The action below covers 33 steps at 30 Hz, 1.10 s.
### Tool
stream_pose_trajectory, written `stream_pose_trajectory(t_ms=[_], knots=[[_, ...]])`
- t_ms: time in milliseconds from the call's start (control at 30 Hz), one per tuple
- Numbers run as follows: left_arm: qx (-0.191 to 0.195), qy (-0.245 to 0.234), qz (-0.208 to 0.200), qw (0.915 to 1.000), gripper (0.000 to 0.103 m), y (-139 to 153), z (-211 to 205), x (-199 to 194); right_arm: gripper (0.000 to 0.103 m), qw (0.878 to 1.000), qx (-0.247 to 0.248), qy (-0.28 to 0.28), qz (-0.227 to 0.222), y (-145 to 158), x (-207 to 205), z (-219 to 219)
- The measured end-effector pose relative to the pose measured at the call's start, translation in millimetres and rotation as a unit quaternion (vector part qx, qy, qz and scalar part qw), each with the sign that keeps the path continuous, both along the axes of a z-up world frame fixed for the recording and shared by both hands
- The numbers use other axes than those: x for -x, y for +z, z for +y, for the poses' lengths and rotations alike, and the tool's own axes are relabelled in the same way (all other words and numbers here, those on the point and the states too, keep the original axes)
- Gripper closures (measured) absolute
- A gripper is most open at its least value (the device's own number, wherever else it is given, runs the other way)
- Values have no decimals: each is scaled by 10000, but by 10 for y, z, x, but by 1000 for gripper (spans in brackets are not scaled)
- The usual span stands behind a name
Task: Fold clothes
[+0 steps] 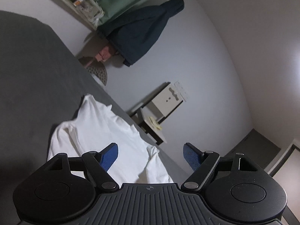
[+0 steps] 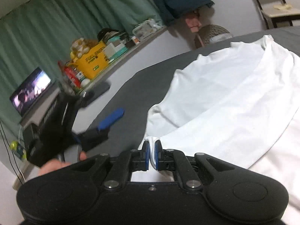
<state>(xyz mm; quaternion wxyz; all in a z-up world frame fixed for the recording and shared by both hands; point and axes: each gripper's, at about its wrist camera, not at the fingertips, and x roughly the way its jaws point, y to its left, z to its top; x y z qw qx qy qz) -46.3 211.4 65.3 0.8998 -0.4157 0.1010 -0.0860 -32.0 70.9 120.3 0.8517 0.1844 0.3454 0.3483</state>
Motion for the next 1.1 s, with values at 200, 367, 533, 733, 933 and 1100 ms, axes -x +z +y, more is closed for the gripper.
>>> stream_pose_trajectory(t_ms=[200,367,533,733,933,1100], knots=[[75,179,-116,9997,24,-2,93,-16,96,9957,371,384,-755,119,267,245],[106,228,-14,9997,24,-42,137,-81,96,9985,354,395,-118,-172,251,353],[32,163,-11,9999,24,-38,119,-113,96,9976,347,573,-143,-225,217,483],[-38,-34,73,10000,24,-75,54,-141,81,9931,668,824,503,-546,115,667],[-160,-362,143,9991,24,-103,-63,-191,49,9987,12,-308,415,-297,-160,-243],[-230,-1211,349,9918,24,-199,-411,-429,48,9746,-189,-2152,597,-350,-964,-1265]])
